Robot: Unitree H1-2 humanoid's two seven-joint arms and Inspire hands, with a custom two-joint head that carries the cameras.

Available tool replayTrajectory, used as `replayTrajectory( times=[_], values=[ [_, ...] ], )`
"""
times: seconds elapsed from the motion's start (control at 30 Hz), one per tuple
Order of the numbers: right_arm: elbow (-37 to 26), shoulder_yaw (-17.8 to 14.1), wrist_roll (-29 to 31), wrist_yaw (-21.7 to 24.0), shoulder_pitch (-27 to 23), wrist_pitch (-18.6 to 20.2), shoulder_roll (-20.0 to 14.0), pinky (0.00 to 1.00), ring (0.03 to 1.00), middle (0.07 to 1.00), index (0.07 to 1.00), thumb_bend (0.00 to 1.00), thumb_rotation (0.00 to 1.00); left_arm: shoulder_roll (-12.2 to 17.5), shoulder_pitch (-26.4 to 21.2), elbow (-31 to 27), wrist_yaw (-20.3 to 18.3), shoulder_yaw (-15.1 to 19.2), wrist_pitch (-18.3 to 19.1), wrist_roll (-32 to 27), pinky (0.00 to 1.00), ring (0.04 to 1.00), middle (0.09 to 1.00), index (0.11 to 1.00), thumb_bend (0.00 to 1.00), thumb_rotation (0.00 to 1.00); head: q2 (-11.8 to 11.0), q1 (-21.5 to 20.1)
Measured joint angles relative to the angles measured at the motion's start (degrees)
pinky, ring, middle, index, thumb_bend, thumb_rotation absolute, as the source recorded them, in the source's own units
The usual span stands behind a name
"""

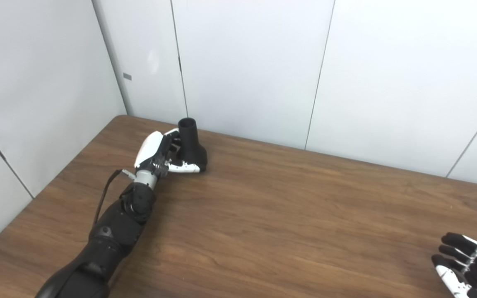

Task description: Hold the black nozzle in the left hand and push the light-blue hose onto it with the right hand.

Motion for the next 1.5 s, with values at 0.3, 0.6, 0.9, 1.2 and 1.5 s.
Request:
replayTrajectory(
  times=[0.3, 0.6, 0.9, 1.2, 1.5],
  values=[
    [-0.7, 0.0, -0.4, 0.0, 0.2, 0.7, -0.2, 0.61, 0.687, 0.692, 0.654, 0.21, 0.00, 0.4, 0.0, 1.0, 4.1, -2.9, -0.3, 3.2, 0.55, 0.631, 0.732, 0.728, 1.00, 0.09, 0.3, 0.0],
    [-0.9, 0.0, 0.0, 0.4, 0.3, 1.4, -0.2, 0.61, 0.693, 0.698, 0.657, 0.21, 0.00, 0.7, -0.5, 1.8, 5.4, -4.5, 0.1, 4.8, 0.57, 0.655, 0.759, 0.765, 1.00, 0.15, 0.5, 0.2],
    [-1.1, 0.0, -0.3, 0.9, 0.5, 1.6, -0.3, 0.62, 0.691, 0.697, 0.661, 0.20, 0.00, 1.1, 1.0, -3.0, 4.3, -6.1, 4.7, 7.0, 0.59, 0.690, 0.750, 0.763, 1.00, 0.18, 0.6, 0.3],
    [-2.0, 0.0, -0.3, 1.3, 0.6, 1.9, -0.3, 0.62, 0.685, 0.692, 0.661, 0.20, 0.00, 1.5, 0.8, -2.3, 3.7, -8.0, 5.0, 8.8, 0.75, 0.764, 0.765, 0.752, 1.00, 0.21, 0.8, 0.2],
    [-2.1, 0.0, 0.2, 1.5, 0.6, 2.0, -0.3, 0.61, 0.674, 0.684, 0.654, 0.20, 0.00, 1.6, 0.8, -1.7, 5.5, -9.2, 4.5, 9.8, 0.82, 0.740, 0.728, 0.720, 1.00, 0.15, 1.0, 0.0]
  ],
)
